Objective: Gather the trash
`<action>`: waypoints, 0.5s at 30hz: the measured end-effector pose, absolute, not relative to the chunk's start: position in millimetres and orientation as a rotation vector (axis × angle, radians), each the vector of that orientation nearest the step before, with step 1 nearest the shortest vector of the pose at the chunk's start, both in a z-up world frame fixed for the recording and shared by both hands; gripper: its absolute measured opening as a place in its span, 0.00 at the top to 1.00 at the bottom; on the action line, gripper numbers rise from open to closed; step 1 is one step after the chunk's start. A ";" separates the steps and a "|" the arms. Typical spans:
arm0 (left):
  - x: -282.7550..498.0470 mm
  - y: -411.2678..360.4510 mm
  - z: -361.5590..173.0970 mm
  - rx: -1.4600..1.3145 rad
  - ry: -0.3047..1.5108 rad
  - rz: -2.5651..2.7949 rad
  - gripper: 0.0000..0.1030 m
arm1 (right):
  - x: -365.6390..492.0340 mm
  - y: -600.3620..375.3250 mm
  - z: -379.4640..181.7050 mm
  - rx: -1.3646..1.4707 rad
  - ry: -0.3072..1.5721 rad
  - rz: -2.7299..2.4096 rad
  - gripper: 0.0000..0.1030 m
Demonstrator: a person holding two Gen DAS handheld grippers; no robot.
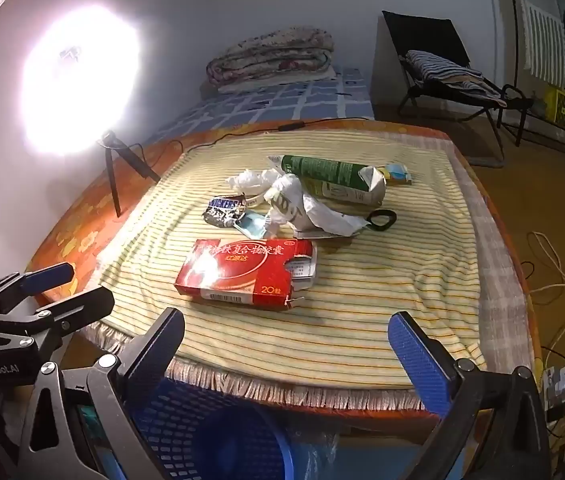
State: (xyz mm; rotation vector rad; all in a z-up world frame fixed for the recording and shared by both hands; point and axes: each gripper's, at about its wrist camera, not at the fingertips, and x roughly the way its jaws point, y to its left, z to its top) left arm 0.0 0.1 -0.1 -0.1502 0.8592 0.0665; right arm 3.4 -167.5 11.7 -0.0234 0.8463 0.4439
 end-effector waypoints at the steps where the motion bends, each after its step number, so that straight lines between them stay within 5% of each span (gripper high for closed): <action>1: 0.2 0.0 -0.1 -0.152 0.865 0.064 0.06 | 3.0 -168.1 11.9 -0.024 0.846 0.441 0.00; 15: 1.2 3.2 -5.5 -0.160 0.873 0.063 0.06 | 4.0 -166.5 8.9 -0.045 0.873 0.419 0.00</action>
